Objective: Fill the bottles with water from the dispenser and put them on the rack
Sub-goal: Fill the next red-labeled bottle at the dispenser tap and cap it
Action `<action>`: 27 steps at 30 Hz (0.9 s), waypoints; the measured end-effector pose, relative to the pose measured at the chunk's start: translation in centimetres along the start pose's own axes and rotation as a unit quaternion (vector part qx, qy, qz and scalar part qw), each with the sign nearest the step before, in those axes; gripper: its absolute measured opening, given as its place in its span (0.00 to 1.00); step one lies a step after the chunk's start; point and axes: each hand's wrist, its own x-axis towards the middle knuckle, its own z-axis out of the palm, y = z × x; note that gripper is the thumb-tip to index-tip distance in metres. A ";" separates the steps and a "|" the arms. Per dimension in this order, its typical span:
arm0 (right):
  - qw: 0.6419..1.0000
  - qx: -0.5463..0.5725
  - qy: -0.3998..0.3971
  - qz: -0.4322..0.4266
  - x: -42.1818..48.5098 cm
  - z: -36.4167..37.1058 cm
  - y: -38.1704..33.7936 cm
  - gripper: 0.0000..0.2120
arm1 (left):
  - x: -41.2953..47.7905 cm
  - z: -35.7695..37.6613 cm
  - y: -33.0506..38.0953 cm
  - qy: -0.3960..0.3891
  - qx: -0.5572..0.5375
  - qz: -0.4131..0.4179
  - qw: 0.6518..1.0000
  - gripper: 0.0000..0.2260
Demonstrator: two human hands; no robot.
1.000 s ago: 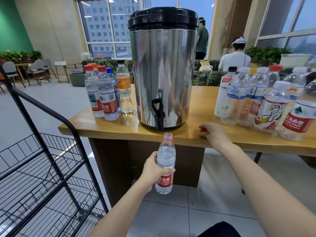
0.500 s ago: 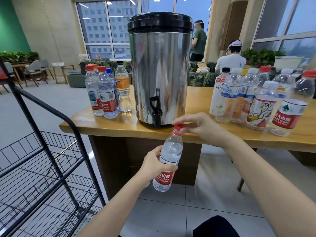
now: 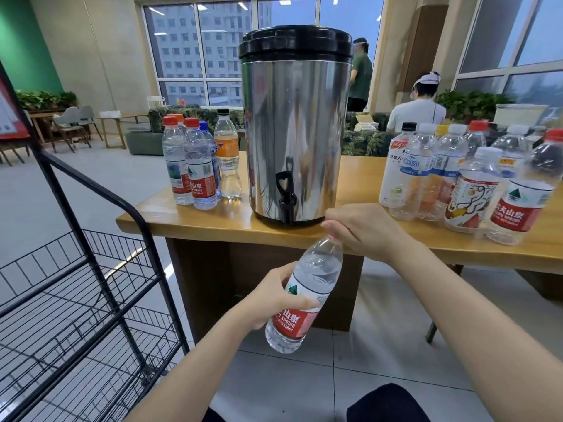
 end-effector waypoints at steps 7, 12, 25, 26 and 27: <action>0.968 -0.166 -0.112 0.154 1.0 -0.6 -1.5 0.34 | 0.1 1.0 -0.1 0.100 0.065 0.036 0.992 0.26; 0.989 -0.096 -0.097 0.048 0.5 -1.1 -1.1 0.36 | -0.7 -0.4 -0.1 -0.014 0.019 -0.013 1.000 0.27; 0.969 -0.195 -0.018 0.150 3.3 1.2 -5.6 0.29 | -2.3 -1.6 -0.7 0.144 0.050 0.026 0.988 0.33; 0.966 -0.196 -0.001 0.169 3.6 1.6 -6.0 0.28 | -2.5 -1.6 -0.7 0.172 0.052 0.036 0.983 0.33; 0.967 -0.171 0.019 0.186 3.9 2.0 -6.5 0.27 | -2.7 -1.6 -0.7 0.199 0.044 0.045 0.978 0.33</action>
